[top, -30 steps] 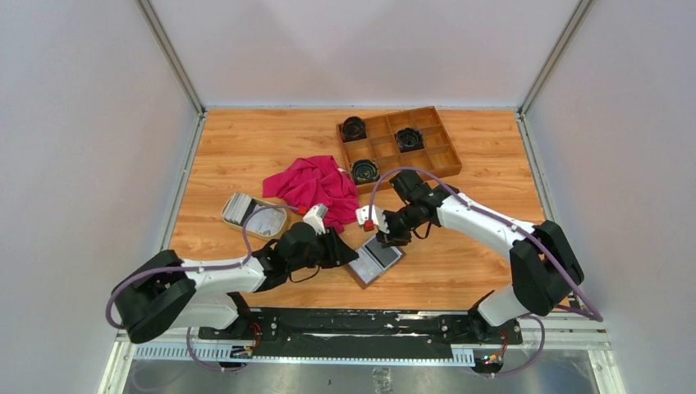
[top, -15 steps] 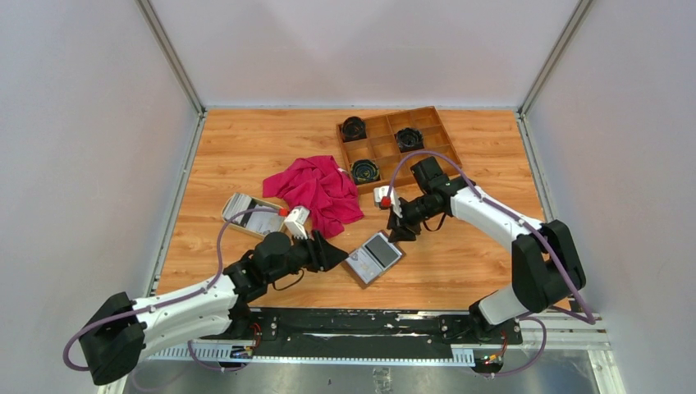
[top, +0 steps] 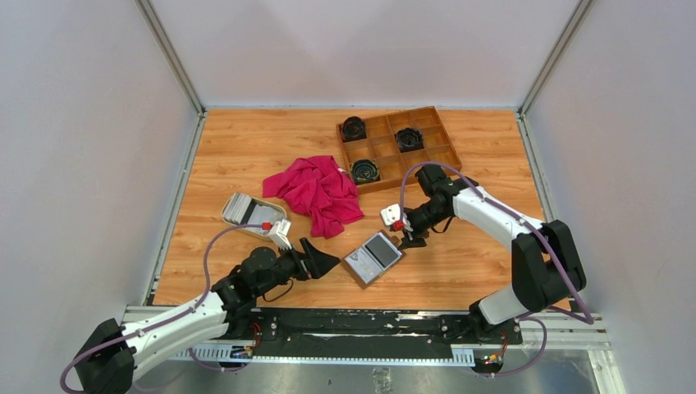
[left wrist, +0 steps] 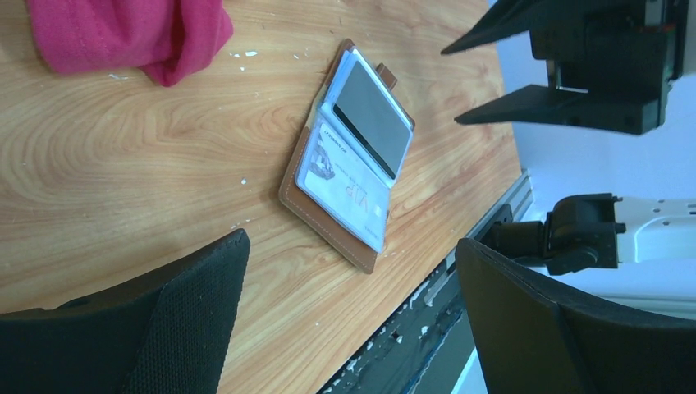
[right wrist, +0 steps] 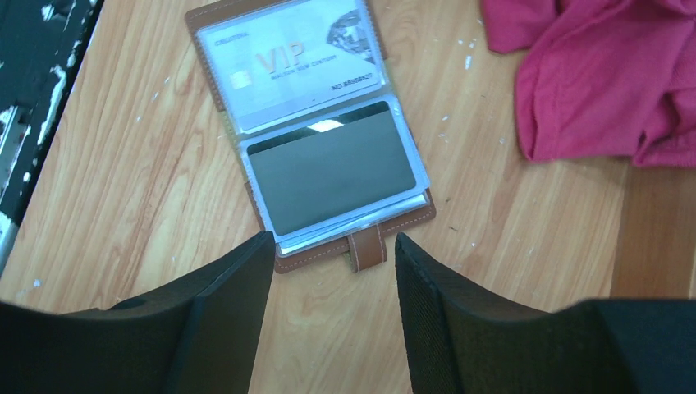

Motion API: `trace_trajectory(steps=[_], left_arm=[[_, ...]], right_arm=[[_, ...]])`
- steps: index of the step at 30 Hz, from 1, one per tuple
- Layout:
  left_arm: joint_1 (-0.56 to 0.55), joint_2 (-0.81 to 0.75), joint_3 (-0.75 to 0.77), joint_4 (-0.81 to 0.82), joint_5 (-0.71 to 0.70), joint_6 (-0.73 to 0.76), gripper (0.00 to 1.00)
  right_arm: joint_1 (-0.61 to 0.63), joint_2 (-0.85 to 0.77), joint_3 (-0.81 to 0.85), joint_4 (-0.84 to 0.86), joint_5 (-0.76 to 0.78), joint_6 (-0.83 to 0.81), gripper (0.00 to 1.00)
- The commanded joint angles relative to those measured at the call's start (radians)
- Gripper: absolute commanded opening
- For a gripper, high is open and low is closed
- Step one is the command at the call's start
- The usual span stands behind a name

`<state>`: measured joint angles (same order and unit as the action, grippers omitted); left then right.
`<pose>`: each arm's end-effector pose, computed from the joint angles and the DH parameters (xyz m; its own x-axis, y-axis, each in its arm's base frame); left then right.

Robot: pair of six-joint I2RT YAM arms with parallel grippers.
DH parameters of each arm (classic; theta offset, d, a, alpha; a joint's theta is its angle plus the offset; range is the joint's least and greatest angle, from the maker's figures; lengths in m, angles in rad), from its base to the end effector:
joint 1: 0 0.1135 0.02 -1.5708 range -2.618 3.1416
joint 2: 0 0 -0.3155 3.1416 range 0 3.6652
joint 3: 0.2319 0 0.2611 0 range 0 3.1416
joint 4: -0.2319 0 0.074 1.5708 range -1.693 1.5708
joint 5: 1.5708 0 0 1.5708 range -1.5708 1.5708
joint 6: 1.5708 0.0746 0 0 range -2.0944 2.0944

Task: Put the credit cards into the card holder
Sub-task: Close the card holder at the center of the board.

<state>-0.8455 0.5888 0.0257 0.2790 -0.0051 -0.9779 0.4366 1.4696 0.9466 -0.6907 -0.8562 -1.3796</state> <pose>0.0979 -0.1099 0.1622 -0.7218 -0.4360 -0.5376 0.2621 0.5466 -0.7953 0.2310 0.1700 0.2373 0.3456 -0.5487 -0.7612 -0.9317 -0.2973 -0.2087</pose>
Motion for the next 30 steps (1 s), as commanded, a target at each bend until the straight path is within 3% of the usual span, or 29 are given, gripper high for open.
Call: trace_trajectory(steps=[1, 5, 16, 30], left_arm=[[0.007, -0.042, -0.049, -0.005, -0.058, -0.063, 1.0], [0.006, -0.064, -0.068, -0.003, -0.051, -0.071, 1.0], [0.007, -0.064, -0.108, 0.073, -0.009, -0.085, 0.97], [0.006, 0.124, -0.071, 0.128, 0.014, -0.105, 0.87]], right_arm=[[-0.013, 0.061, 0.067, -0.206, -0.002, -0.346, 0.6], [-0.013, 0.13, 0.137, -0.293, -0.04, -0.407, 0.58], [-0.018, 0.221, 0.189, -0.285, 0.032, -0.325, 0.52], [-0.014, 0.316, 0.222, -0.236, 0.116, -0.283, 0.48]])
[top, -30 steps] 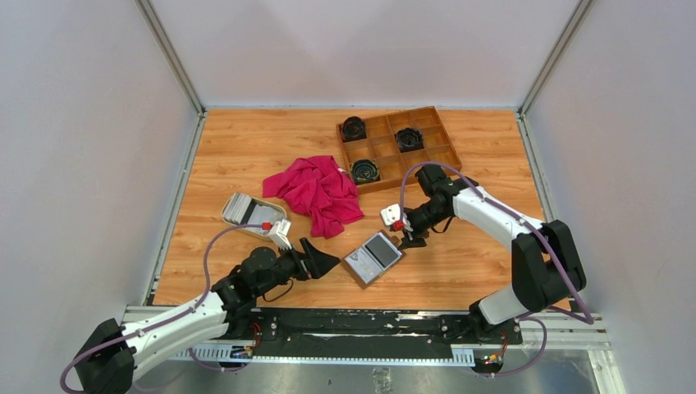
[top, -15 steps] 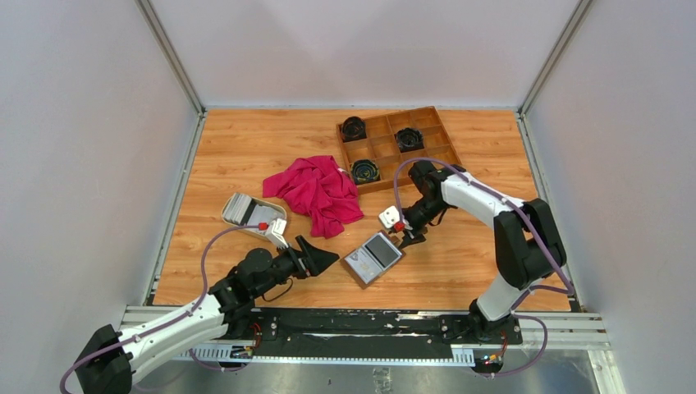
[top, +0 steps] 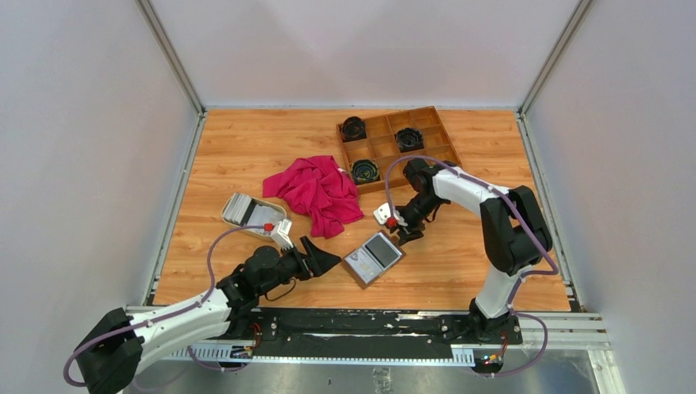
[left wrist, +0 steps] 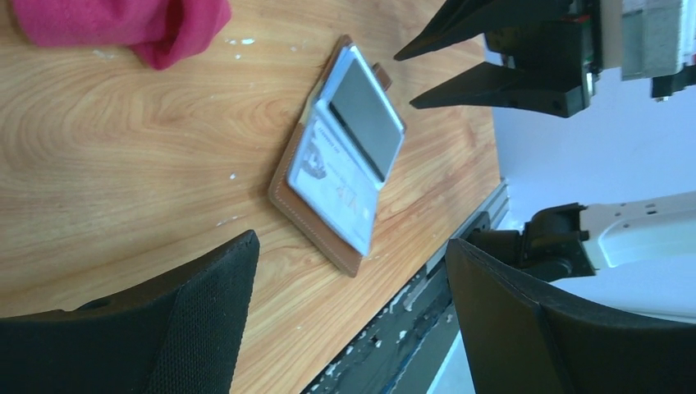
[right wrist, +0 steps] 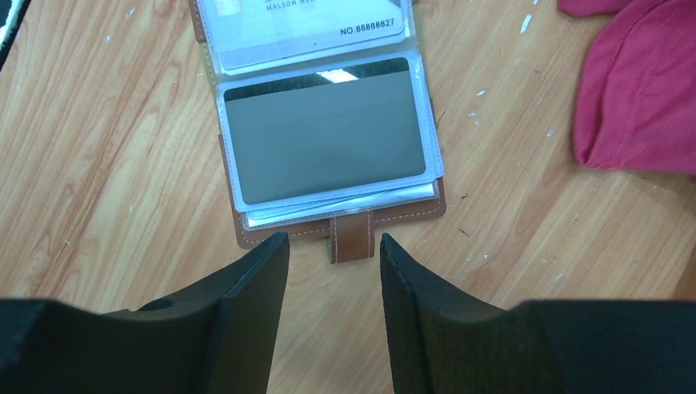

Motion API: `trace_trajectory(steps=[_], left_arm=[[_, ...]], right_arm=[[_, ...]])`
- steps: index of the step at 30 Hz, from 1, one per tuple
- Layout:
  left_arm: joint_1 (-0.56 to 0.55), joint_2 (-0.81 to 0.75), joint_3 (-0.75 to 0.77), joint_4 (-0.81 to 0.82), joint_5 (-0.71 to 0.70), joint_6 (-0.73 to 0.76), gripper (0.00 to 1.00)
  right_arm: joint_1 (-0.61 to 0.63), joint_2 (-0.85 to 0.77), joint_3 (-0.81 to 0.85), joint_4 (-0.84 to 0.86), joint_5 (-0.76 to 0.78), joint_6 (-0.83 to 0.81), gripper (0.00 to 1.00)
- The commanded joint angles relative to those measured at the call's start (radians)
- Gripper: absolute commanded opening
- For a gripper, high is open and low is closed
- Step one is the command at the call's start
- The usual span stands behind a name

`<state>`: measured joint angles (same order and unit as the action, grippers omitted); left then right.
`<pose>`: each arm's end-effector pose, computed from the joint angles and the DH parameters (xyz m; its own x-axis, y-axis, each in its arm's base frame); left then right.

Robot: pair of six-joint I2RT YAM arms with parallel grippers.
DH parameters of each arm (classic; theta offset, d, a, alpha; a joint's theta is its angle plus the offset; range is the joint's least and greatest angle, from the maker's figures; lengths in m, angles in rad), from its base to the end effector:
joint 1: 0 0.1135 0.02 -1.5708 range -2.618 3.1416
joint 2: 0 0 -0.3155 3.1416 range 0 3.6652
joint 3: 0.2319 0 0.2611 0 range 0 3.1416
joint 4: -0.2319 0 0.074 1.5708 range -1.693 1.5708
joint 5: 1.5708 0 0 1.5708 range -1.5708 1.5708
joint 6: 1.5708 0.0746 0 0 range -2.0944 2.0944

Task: Put the credit cards into the card holder
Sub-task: Close the card holder at the center of the board.

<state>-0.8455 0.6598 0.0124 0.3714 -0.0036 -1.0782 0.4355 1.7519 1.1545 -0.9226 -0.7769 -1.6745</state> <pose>0.1014 -0.1140 0.1610 -0.7428 -0.4903 -0.4559 0.1935 0.4946 -0.8473 0.2745 0.1854 0.2035 0.4250 -0.5845 -0.6911 -0.8662 -0.4844 -0.1230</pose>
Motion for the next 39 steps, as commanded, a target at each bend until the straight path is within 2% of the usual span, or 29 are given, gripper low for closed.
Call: trace_trajectory(steps=[1, 25, 29, 34, 39], left_arm=[[0.007, 0.073, -0.05, 0.041, 0.02, -0.005, 0.87], [-0.009, 0.473, 0.101, 0.132, 0.086, 0.017, 0.76], [-0.01, 0.508, 0.117, 0.13, 0.083, 0.022, 0.74], [-0.01, 0.552, 0.134, 0.13, 0.077, 0.039, 0.69], [-0.013, 0.622, 0.159, 0.129, 0.073, 0.053, 0.67]], right_arm=[[-0.01, 0.044, 0.015, -0.001, 0.045, 0.019, 0.48], [0.063, 0.099, 0.047, 0.054, 0.106, 0.17, 0.43], [0.07, 0.097, 0.042, 0.059, 0.111, 0.18, 0.35], [0.071, 0.088, 0.036, 0.067, 0.111, 0.217, 0.18], [0.069, 0.05, 0.023, 0.123, 0.109, 0.362, 0.12]])
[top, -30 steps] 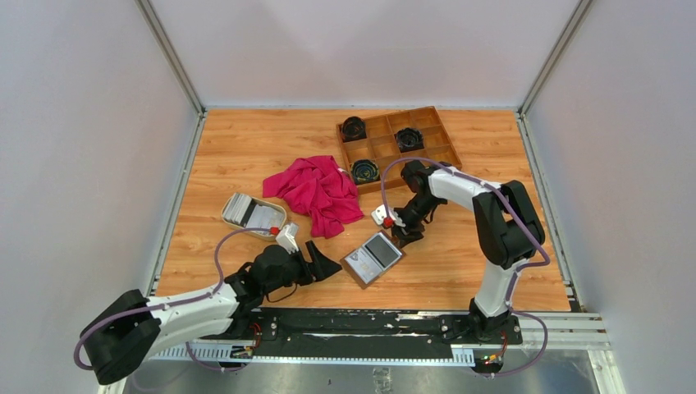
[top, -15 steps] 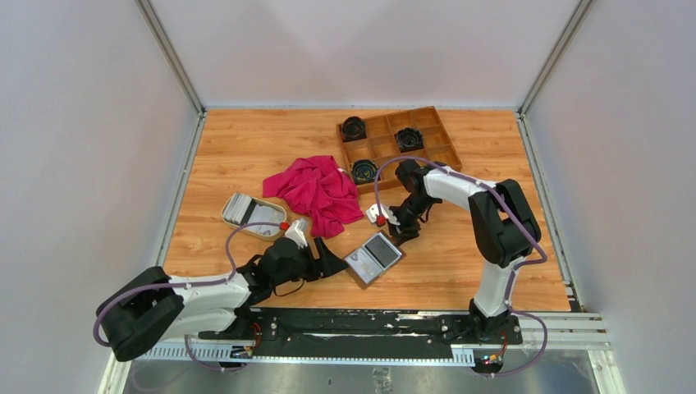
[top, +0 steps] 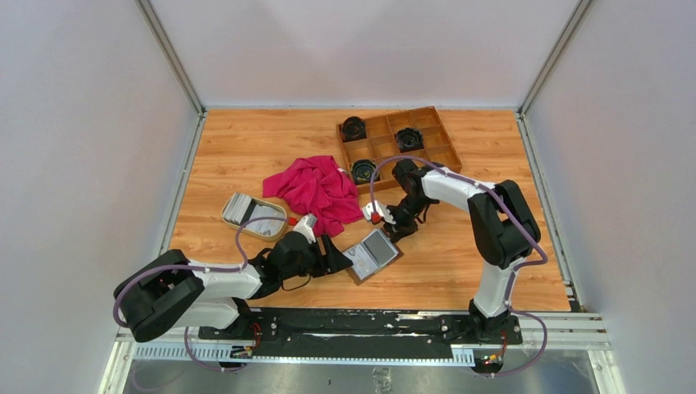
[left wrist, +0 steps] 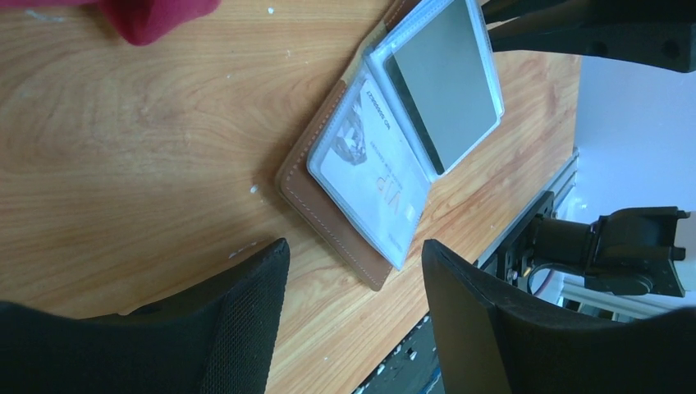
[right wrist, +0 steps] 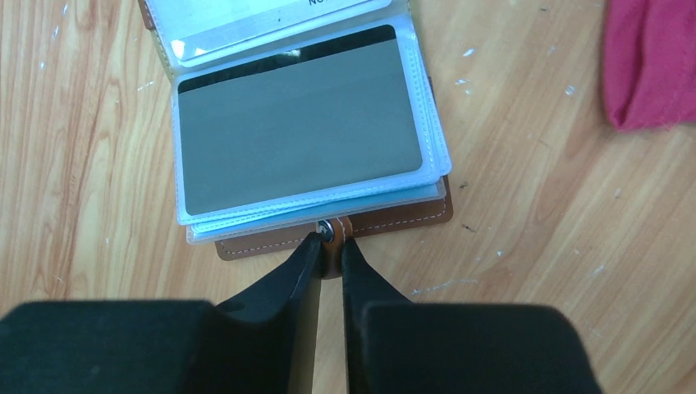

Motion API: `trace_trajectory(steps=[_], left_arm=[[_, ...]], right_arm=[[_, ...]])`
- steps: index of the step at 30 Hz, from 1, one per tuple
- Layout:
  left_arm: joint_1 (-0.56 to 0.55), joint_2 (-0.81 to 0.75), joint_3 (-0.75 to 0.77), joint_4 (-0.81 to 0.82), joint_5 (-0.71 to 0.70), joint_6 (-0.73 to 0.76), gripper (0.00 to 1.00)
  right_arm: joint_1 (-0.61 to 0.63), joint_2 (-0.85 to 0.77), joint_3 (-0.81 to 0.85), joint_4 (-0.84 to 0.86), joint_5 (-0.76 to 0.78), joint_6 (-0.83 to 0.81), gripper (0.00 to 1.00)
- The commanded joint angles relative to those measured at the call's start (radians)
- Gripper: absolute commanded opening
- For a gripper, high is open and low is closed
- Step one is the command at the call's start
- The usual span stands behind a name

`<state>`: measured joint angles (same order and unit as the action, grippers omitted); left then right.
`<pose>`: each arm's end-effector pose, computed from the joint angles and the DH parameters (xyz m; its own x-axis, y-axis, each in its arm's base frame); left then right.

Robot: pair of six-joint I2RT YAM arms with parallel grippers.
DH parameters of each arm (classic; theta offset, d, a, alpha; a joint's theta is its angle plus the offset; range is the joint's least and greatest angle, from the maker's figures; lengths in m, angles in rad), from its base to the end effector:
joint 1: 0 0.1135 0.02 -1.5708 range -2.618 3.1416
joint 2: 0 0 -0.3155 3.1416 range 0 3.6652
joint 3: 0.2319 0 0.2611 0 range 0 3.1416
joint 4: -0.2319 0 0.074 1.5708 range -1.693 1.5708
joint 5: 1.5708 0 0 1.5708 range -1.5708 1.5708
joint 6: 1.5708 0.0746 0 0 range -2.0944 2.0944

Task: Put the credit cards into the card holder
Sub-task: Close the card holder at the center of the board.

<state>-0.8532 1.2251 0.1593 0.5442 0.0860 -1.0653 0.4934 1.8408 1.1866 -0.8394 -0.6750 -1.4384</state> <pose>0.1380 -0.1678 0.1431 -0.8582 -0.3423 -0.3824 0.1005 0.6185 -0.7793 0.2884 0.2080 0.1787 0.2927 -0.7213 -0.6278 -0.9248 -0.3803 0.0058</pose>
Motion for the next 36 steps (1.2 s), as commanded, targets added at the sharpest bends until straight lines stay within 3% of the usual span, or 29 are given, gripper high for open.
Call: trace_trajectory(steps=[1, 9, 19, 28, 36], left_arm=[[-0.007, 0.067, 0.017, -0.044, -0.017, 0.044, 0.66], [-0.009, 0.08, 0.026, -0.046, -0.051, 0.065, 0.61], [-0.007, 0.125, 0.051, -0.047, -0.084, 0.081, 0.51], [-0.007, 0.1, 0.065, -0.047, -0.081, 0.093, 0.48], [-0.008, -0.044, 0.067, -0.138, -0.104, 0.114, 0.5]], right_arm=[[0.011, -0.046, -0.011, 0.052, 0.003, 0.165, 0.11], [-0.034, -0.029, 0.016, 0.106, -0.05, 0.494, 0.11], [-0.128, -0.023, -0.013, 0.112, -0.156, 0.601, 0.2], [-0.152, -0.027, -0.023, 0.115, -0.137, 0.625, 0.44], [-0.152, -0.176, -0.006, 0.154, -0.052, 0.754, 0.45]])
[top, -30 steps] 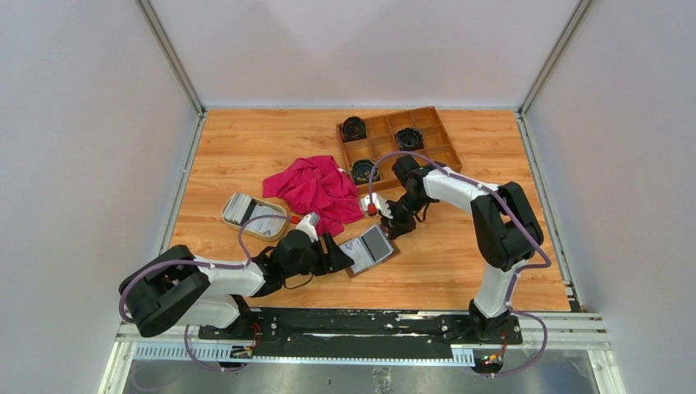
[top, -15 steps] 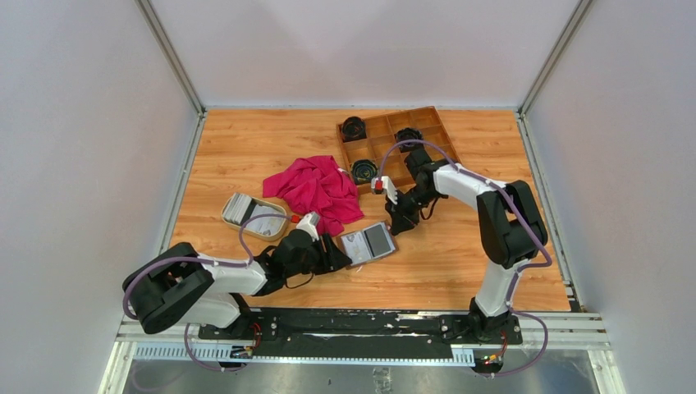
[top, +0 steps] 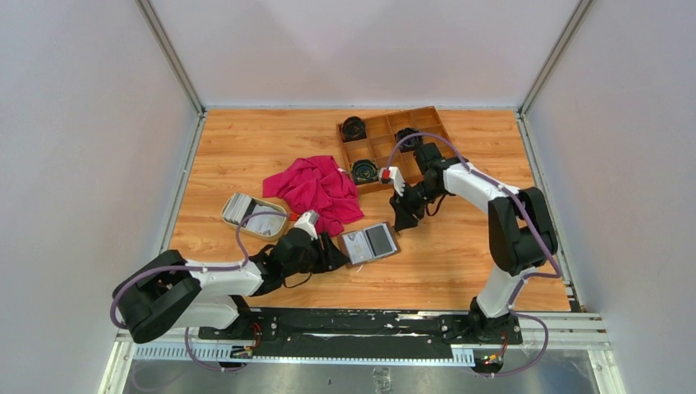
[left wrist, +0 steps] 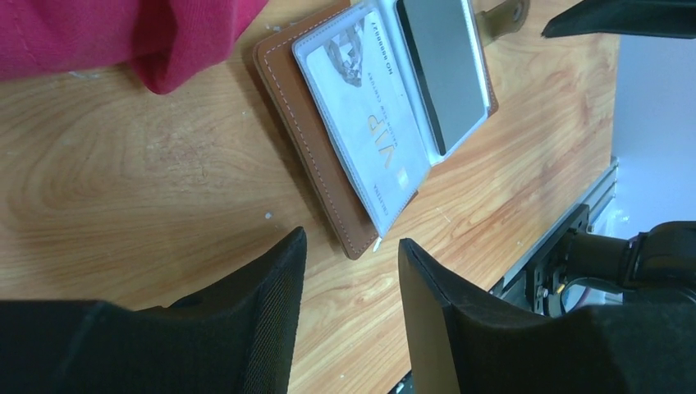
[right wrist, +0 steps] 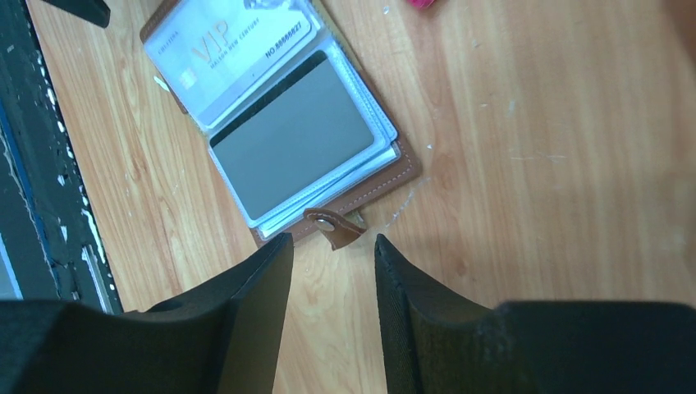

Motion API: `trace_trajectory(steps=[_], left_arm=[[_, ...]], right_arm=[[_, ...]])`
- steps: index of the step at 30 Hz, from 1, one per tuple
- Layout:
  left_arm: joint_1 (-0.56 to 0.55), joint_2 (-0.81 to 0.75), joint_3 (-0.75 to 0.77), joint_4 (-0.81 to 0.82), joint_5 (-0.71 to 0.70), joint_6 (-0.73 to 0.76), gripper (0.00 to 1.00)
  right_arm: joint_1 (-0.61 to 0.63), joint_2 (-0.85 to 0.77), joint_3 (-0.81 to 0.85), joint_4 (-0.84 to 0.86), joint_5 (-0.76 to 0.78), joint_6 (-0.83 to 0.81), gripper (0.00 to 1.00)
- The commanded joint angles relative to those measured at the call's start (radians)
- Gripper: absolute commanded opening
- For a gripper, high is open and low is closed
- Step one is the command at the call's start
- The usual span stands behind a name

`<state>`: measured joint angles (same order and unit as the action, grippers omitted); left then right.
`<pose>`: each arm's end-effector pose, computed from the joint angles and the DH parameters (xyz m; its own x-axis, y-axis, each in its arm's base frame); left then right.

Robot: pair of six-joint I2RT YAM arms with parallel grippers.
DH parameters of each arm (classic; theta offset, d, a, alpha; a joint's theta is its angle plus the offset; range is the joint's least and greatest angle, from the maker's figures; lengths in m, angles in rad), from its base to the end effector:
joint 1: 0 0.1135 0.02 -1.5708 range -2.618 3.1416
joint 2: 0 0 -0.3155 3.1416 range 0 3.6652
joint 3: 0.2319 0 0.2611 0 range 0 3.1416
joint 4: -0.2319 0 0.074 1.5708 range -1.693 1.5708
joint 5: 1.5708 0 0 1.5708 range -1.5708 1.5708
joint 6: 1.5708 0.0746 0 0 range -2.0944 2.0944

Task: Put the credit cards into the card holder
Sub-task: Close the card holder at the center of the board.

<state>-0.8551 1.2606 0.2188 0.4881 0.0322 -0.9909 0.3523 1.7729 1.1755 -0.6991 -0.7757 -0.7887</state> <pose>0.1492 -0.1752 0.1467 -0.8350 -0.3139 -0.4519 0.1345 0.6800 -0.7208 0.3214 0.1738 0.2068 -0.3357 -0.6630 -0.6691 -0.9400 0.1905 0.2829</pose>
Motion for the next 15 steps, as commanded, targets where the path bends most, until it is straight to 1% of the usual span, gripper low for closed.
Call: trace_trajectory(steps=[1, 4, 8, 9, 10, 11, 15], left_arm=[[-0.006, -0.107, 0.008, -0.102, -0.068, 0.048, 0.5], [-0.005, -0.2, 0.007, -0.156, -0.103, 0.078, 0.53], [-0.005, -0.33, 0.002, -0.211, -0.155, 0.138, 0.55], [-0.004, -0.365, -0.003, -0.215, -0.165, 0.153, 0.55], [-0.003, -0.399, -0.011, -0.214, -0.176, 0.164, 0.56], [-0.001, -0.431, -0.019, -0.214, -0.185, 0.17, 0.58], [0.009, -0.538, -0.061, -0.211, -0.219, 0.159, 0.74]], right_arm=[[-0.01, -0.135, 0.013, 0.013, 0.058, 0.141, 0.45], [-0.006, -0.207, 0.012, 0.025, 0.058, 0.228, 0.44], [0.006, -0.32, -0.039, 0.113, 0.066, 0.299, 0.43], [0.007, -0.344, -0.059, 0.141, 0.074, 0.319, 0.43], [0.006, -0.363, -0.081, 0.181, 0.106, 0.367, 0.47], [0.005, -0.372, -0.103, 0.215, 0.139, 0.42, 0.5], [0.009, -0.36, -0.175, 0.292, 0.16, 0.57, 0.51]])
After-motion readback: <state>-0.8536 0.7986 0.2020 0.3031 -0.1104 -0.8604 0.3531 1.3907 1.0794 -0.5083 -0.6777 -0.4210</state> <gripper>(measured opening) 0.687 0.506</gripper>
